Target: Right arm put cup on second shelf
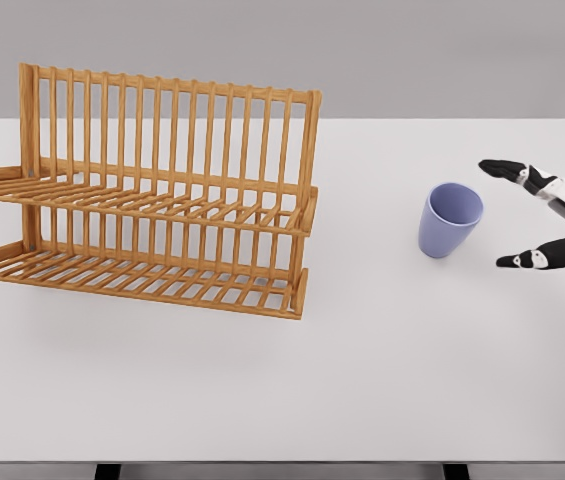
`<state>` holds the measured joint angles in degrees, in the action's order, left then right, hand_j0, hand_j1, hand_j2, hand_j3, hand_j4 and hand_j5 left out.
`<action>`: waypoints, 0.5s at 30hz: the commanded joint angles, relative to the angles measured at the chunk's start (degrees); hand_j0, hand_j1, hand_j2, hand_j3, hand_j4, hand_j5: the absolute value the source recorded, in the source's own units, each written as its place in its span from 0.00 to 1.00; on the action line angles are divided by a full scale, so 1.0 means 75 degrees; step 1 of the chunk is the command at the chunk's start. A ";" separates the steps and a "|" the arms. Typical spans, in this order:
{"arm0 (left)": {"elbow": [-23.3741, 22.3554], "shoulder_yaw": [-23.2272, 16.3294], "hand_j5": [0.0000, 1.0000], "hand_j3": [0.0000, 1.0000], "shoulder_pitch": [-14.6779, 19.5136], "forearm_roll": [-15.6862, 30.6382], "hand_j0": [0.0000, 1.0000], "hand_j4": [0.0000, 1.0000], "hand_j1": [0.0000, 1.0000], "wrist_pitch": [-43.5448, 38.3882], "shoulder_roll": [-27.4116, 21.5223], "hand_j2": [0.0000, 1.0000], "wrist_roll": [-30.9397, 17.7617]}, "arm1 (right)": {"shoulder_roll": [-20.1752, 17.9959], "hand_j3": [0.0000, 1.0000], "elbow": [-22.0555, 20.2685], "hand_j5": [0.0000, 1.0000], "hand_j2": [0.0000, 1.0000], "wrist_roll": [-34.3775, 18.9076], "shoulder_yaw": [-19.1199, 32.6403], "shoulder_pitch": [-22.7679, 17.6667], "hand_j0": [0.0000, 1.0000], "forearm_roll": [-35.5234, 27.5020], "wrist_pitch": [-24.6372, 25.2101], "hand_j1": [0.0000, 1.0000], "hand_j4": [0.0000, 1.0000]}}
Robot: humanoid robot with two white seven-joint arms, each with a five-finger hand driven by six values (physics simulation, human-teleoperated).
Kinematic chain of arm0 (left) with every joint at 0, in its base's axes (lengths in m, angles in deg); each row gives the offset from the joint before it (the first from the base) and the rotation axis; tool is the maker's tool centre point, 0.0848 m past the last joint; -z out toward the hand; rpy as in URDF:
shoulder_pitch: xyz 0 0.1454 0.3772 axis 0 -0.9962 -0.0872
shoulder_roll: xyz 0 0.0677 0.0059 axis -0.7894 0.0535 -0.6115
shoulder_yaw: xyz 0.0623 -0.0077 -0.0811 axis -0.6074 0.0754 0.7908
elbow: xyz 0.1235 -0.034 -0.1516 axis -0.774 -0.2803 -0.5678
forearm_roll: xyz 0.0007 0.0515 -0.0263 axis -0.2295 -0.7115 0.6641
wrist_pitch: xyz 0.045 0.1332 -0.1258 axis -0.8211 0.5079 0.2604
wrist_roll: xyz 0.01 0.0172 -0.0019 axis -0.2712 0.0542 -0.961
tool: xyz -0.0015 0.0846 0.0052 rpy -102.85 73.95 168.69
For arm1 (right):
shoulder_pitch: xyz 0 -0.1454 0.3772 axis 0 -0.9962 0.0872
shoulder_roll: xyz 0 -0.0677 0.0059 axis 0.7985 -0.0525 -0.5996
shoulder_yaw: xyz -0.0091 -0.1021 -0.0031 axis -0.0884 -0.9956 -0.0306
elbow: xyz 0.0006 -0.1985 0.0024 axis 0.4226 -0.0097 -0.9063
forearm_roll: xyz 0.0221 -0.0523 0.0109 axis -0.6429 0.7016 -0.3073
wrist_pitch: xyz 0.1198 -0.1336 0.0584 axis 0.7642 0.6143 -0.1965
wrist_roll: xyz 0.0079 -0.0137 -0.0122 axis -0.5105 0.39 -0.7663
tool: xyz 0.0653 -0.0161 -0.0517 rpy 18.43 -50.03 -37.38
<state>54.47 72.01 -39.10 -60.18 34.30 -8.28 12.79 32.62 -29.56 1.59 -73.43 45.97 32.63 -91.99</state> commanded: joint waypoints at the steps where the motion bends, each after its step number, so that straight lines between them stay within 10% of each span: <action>1: -0.0003 -0.0001 1.00 1.00 0.0000 -0.0003 1.00 1.00 1.00 0.0003 -0.0001 1.00 -0.0003 | 0.0115 1.00 0.0154 1.00 1.00 -0.0046 0.0014 0.0000 1.00 -0.0268 0.0017 1.00 1.00; 15: -0.0003 -0.0001 1.00 1.00 0.0000 -0.0003 1.00 1.00 1.00 0.0003 -0.0001 1.00 -0.0003 | 0.0935 1.00 0.1045 1.00 1.00 -0.0046 -0.0033 0.0129 1.00 -0.1123 0.0605 1.00 1.00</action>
<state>54.47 72.01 -39.10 -60.18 34.29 -8.28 12.79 38.83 -22.46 1.24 -73.56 47.03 24.74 -89.62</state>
